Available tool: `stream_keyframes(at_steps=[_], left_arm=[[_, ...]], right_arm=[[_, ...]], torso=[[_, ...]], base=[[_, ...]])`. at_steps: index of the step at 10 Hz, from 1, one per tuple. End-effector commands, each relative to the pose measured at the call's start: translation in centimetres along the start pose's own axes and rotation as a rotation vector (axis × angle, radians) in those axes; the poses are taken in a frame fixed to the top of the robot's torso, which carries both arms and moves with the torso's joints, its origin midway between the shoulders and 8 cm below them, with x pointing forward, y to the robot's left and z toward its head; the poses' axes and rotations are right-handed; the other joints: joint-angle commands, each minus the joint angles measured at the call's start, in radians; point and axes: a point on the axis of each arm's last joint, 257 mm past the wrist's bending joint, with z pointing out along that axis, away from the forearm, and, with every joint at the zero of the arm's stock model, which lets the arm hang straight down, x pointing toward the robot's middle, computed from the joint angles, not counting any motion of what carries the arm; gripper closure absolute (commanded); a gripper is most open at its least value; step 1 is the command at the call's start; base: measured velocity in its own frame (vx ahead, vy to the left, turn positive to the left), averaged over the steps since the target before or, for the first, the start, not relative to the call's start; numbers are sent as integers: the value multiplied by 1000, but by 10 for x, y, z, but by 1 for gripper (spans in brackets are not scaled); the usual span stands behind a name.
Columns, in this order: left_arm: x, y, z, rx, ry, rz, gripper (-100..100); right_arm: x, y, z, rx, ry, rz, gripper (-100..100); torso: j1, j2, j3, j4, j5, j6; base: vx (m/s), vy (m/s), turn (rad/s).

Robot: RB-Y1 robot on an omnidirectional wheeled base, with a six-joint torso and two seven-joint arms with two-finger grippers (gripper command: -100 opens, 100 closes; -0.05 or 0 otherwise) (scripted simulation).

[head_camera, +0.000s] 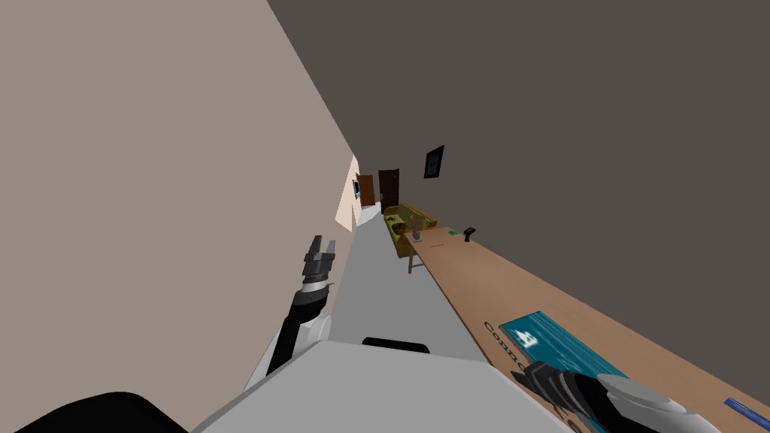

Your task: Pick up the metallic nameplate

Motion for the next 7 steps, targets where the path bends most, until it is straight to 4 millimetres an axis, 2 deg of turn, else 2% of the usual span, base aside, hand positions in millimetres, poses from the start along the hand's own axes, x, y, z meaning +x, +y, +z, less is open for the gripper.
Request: stream_keyframes(at_steps=[1,4,5,7], left_arm=[[0,0,0,0,0,0,0],[0,0,0,0,0,0,0],[0,0,0,0,0,0,0],[0,0,0,0,0,0,0]], right_arm=[[10,1,1,8,-4,33,-100],[44,9,0,26,-15,128,-100],[50,7,-3,35,-18,147,-100],[77,10,-9,54,-15,208,-100]], torso=[[0,0,0,0,0,0],[-1,1,1,0,0,2],[-1,2,1,0,0,0],[-1,2,1,0,0,1]], base=[[-40,-28,243],[-55,-20,360],[-50,-21,177],[-55,-15,280]])
